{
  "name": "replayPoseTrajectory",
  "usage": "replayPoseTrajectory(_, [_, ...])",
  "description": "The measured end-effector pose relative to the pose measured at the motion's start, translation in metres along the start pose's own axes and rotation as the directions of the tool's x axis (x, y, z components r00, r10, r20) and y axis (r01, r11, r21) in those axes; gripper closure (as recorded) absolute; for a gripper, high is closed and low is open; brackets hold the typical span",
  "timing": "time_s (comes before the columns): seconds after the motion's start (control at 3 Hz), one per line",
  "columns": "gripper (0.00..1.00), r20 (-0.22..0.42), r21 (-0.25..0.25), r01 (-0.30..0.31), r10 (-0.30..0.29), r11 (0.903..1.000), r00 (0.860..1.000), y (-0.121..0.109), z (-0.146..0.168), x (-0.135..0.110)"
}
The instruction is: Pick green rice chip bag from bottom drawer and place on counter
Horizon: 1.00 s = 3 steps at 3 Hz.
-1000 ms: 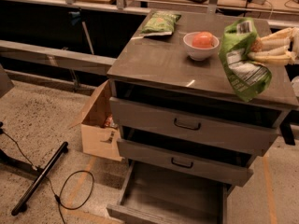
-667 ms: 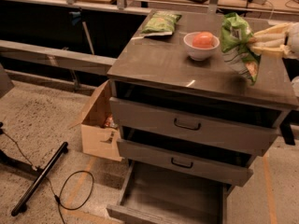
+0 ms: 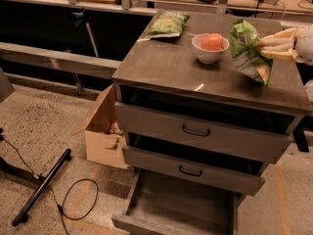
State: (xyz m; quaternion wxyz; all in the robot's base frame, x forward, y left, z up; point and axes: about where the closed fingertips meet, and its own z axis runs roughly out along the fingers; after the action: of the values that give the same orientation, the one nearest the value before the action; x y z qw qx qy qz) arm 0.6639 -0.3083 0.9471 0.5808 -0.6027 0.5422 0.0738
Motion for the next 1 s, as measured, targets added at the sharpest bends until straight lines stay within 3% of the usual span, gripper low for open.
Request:
replayPoseTrajectory(0.67, [0.10, -0.003, -0.030, -0.025, 0.024, 0.9993, 1.000, 0.0062, 0.0131, 0.0101])
replayPoseTrajectory(1.0, [0.00, 0.004, -0.035, -0.047, 0.047, 0.9983, 0.999, 0.0074, 0.0092, 0.0063])
